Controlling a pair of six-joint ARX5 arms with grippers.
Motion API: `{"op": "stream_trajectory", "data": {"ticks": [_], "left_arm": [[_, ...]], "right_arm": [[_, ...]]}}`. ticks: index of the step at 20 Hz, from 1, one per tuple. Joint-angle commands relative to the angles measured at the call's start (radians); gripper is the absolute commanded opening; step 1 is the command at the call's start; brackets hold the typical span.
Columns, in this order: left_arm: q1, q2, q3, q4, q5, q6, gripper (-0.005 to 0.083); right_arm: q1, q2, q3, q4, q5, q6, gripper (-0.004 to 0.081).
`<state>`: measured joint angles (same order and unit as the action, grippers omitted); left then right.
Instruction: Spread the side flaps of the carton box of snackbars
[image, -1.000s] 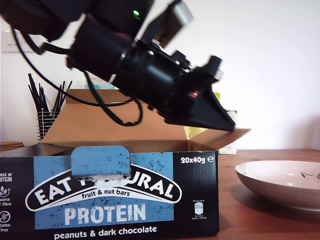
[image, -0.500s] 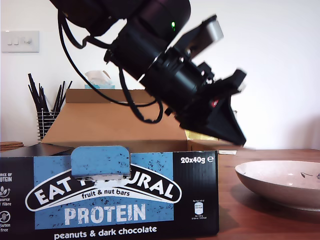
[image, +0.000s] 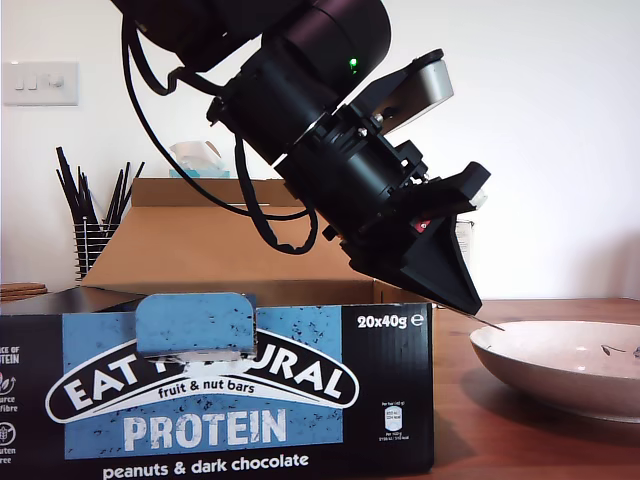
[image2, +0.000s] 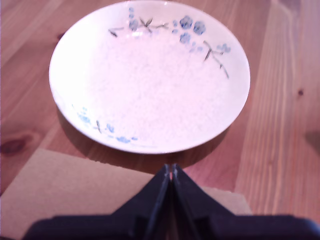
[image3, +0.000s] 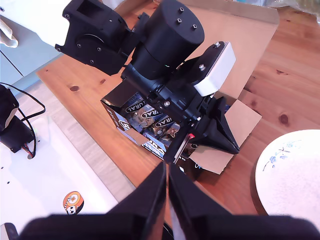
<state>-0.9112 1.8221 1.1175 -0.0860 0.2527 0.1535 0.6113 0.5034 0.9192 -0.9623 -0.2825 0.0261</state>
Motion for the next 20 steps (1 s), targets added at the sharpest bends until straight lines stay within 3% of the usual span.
{"op": "stream_trajectory", "data": {"ticks": [1,5,8,13,16,18,20], "left_arm": [[-0.002,0.037,-0.031,-0.046,-0.011,0.005,-0.0021],[-0.002,-0.006,0.016,-0.072,-0.016,-0.001,-0.0021],[-0.002,-0.088,0.043,-0.152,-0.061,-0.070,-0.0021],[-0.002,-0.251,0.043,-0.420,-0.294,-0.266,-0.0021],[-0.002,-0.338,0.043,-0.539,-0.262,-0.359,-0.0006],[-0.001,-0.372,0.047,-0.581,-0.293,-0.388,0.0122],[-0.001,-0.383,0.081,-0.678,-0.347,-0.515,0.0377]], "right_arm": [[0.005,-0.002,0.006,0.006,-0.006,-0.002,-0.0013],[0.005,-0.002,0.006,0.006,-0.006,-0.008,-0.0013],[0.005,-0.002,0.006,0.006,-0.004,-0.012,-0.0013],[0.005,-0.002,0.006,0.005,0.003,-0.061,-0.0013],[0.004,-0.002,0.006,0.017,0.004,-0.061,-0.0013],[0.005,-0.002,0.006,0.028,0.004,-0.061,-0.0013],[0.005,-0.002,0.006,0.029,0.003,-0.061,-0.0013]]}}
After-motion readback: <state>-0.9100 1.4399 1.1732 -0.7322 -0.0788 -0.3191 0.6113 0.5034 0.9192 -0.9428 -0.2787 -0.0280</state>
